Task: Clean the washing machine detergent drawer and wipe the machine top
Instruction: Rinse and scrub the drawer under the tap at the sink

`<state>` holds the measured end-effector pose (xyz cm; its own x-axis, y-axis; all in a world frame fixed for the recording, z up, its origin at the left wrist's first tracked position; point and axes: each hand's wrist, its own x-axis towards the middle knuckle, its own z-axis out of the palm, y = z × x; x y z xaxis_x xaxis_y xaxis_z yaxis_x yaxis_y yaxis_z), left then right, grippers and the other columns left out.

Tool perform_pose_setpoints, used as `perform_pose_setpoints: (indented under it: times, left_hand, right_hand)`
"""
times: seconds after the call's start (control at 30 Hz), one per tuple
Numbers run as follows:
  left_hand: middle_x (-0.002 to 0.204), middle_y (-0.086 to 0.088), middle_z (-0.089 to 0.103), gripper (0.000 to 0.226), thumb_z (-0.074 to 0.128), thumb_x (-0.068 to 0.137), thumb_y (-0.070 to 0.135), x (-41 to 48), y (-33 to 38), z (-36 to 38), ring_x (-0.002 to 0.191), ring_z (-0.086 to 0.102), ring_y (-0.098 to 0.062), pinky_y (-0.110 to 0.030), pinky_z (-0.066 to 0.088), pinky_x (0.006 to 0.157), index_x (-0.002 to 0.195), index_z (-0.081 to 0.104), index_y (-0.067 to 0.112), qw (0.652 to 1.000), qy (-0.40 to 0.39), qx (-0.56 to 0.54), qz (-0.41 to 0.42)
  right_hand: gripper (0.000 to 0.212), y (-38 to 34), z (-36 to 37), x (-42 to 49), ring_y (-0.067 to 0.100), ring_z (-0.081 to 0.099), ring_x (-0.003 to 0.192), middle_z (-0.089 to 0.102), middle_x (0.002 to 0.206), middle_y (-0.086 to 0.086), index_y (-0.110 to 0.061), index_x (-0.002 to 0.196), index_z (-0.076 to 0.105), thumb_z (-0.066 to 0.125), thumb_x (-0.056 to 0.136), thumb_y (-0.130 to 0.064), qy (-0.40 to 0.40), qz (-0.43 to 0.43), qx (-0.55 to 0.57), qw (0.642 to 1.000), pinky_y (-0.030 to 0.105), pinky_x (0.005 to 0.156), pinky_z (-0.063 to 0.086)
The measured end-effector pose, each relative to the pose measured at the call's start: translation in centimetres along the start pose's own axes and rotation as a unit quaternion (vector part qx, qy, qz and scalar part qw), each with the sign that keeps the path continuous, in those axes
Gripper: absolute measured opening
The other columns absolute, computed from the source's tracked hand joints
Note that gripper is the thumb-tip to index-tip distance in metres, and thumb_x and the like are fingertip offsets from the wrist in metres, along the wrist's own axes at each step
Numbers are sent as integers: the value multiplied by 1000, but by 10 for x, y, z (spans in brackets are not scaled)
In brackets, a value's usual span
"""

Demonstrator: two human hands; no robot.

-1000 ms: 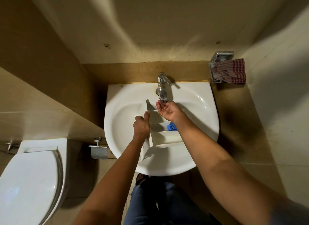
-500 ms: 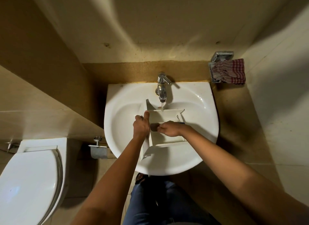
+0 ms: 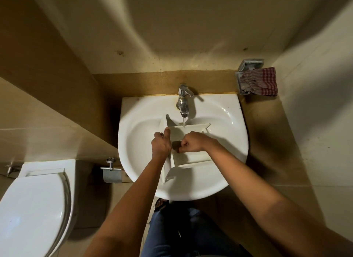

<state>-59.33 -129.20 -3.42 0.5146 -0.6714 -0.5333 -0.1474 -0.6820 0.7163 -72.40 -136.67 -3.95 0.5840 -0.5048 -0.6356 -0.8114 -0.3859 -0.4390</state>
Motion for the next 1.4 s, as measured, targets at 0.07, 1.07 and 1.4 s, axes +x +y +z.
perform_pose_setpoints:
  times: [0.07,1.07,1.4]
  left_hand:
    - [109,-16,55,53,36,102,45,1,-1,0,107,52,-34,-30,33,79,120,49,-4,1000,-3,4,0]
    - [118,-22,58,57,38,100,49,8,-6,4,110,54,-38,-35,38,85,117,49,-4,1000,-5,-25,-16]
    - [126,-22,55,59,36,100,51,7,-4,2,114,52,-38,-39,40,94,124,47,-1,1000,-17,-14,-22]
  right_hand:
    - [29,4,-5,7,16,58,64,61,71,3,-14,75,65,59,92,-37,16,30,209,977,26,57,45]
    - [21,-26,83,-54,27,60,87,65,96,13,-6,110,56,44,98,-19,154,-34,150,976,37,75,48]
    - [42,11,38,-67,24,53,79,54,83,5,-12,76,54,27,98,-37,62,153,-67,984,31,65,36]
